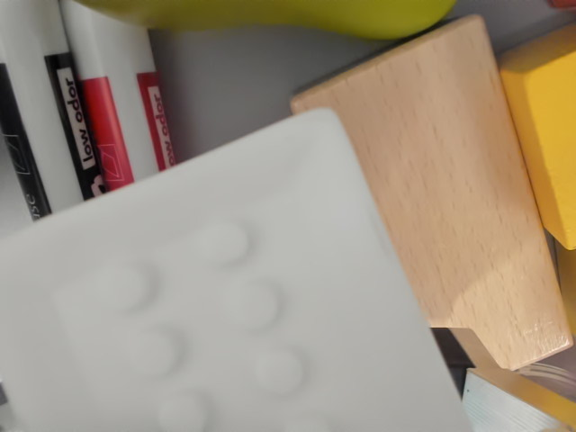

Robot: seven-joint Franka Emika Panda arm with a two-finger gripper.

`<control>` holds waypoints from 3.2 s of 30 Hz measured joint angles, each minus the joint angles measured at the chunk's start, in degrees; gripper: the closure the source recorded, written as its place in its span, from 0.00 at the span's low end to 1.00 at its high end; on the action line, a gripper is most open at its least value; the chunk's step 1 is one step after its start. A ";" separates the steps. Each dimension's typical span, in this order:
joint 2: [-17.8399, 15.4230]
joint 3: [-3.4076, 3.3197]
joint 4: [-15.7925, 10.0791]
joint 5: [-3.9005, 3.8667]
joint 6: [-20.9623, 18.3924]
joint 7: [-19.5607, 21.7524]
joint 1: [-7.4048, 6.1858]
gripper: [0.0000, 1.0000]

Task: Pick an object from the bin

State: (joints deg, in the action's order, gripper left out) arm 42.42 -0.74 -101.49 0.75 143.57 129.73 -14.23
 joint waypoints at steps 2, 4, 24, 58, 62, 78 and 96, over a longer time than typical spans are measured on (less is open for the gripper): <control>-0.23 0.00 -0.06 0.00 -0.12 0.00 0.00 1.00; -0.52 0.00 -0.11 0.00 -0.29 0.00 0.00 1.00; -6.72 -0.06 -1.24 0.00 -5.17 0.00 0.00 1.00; -18.81 -0.19 1.48 -0.04 -19.92 0.08 0.00 1.00; -19.89 -0.21 2.54 -0.06 -22.01 0.12 0.00 1.00; -22.28 -0.26 6.23 -0.08 -28.09 0.20 0.00 1.00; -23.28 -0.28 9.16 -0.09 -32.04 0.26 0.00 1.00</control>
State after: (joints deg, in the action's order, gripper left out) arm 19.14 -1.02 -92.33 0.66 111.54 129.99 -14.23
